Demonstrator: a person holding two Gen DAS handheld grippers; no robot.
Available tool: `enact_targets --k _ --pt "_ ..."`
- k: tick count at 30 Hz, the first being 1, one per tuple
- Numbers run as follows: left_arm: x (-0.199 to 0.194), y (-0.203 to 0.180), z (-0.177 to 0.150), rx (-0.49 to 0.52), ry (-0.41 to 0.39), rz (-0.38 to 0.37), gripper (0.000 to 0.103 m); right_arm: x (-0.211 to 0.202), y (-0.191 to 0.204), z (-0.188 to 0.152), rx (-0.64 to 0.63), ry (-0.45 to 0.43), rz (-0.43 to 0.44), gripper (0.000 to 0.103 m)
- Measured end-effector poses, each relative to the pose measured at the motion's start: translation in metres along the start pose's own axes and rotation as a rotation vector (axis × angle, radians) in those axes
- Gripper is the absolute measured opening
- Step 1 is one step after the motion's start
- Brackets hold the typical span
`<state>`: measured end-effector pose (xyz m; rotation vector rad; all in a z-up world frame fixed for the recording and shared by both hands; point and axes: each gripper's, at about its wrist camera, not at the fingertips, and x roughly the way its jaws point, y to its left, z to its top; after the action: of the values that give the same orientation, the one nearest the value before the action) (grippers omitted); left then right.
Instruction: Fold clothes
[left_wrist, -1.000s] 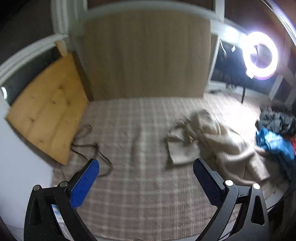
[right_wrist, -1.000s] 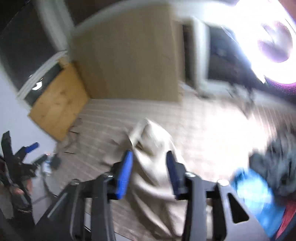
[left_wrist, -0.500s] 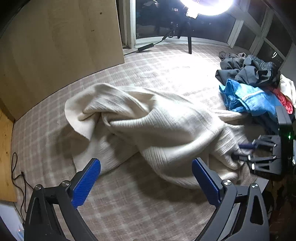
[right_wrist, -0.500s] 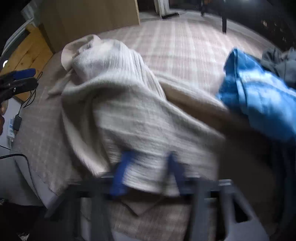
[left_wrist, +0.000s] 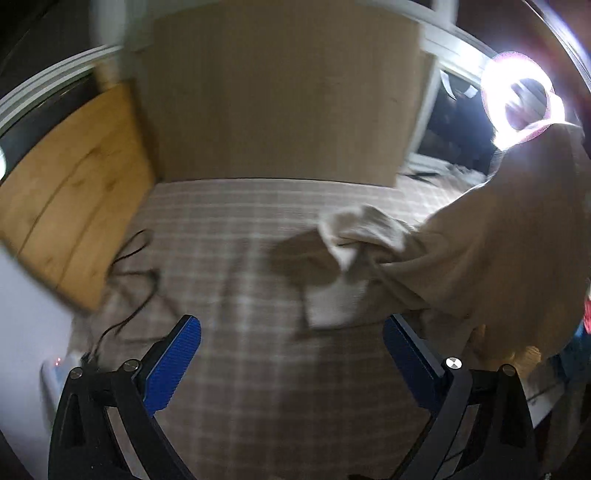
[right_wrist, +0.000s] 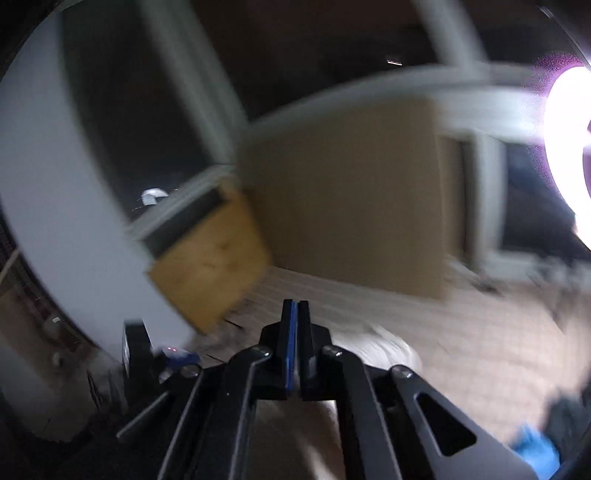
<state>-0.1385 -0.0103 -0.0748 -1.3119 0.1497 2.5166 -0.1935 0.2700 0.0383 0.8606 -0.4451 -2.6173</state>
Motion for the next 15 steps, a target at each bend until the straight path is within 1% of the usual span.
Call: enact_targets --k 2,3,4,5,6,7,8,9,10,12,13,14,15 --pt "-0.004 0.012 -0.008 -0.034 0.009 0.037 0.099 0.049 0.010 0.013 0.001 0.098 -0.021 0.001" --pt "-0.005 0.017 -0.012 -0.048 0.017 0.050 0.099 0.074 0.015 0.019 0.001 0.147 -0.032 0.007" --pt "-0.005 0.020 -0.016 -0.060 0.025 0.050 0.099 0.090 0.016 0.021 0.000 0.181 -0.049 0.009" --pt "-0.003 0.021 -0.019 -0.064 0.034 0.042 0.099 0.092 0.010 0.013 0.001 0.194 -0.058 0.010" --pt "0.000 0.019 -0.023 -0.057 0.046 0.034 0.099 0.088 0.001 0.002 0.009 0.205 -0.050 0.018" --pt "0.005 0.015 -0.026 -0.047 0.060 0.024 0.099 0.085 -0.008 -0.010 0.018 0.215 -0.041 0.028" --pt "0.011 0.010 -0.027 -0.031 0.078 0.012 0.099 0.078 -0.019 -0.028 0.027 0.228 -0.051 0.034" --pt "0.018 0.004 -0.029 -0.016 0.097 -0.001 0.099 0.068 -0.030 -0.050 0.034 0.243 -0.083 0.042" --pt "0.025 -0.003 -0.030 0.004 0.116 -0.018 0.099 0.058 -0.040 -0.073 0.043 0.265 -0.127 0.043" --pt "0.045 -0.021 -0.032 0.067 0.156 -0.055 0.099 0.039 -0.068 -0.133 0.090 0.328 -0.257 0.043" --pt "0.055 -0.032 -0.032 0.107 0.176 -0.056 0.099 0.029 -0.083 -0.164 0.117 0.360 -0.323 0.043" --pt "0.066 -0.042 -0.031 0.140 0.194 -0.054 0.099 0.022 -0.097 -0.192 0.153 0.393 -0.372 0.043" --pt "0.075 -0.051 -0.029 0.161 0.210 -0.056 0.099 0.019 -0.111 -0.217 0.201 0.425 -0.398 0.043"
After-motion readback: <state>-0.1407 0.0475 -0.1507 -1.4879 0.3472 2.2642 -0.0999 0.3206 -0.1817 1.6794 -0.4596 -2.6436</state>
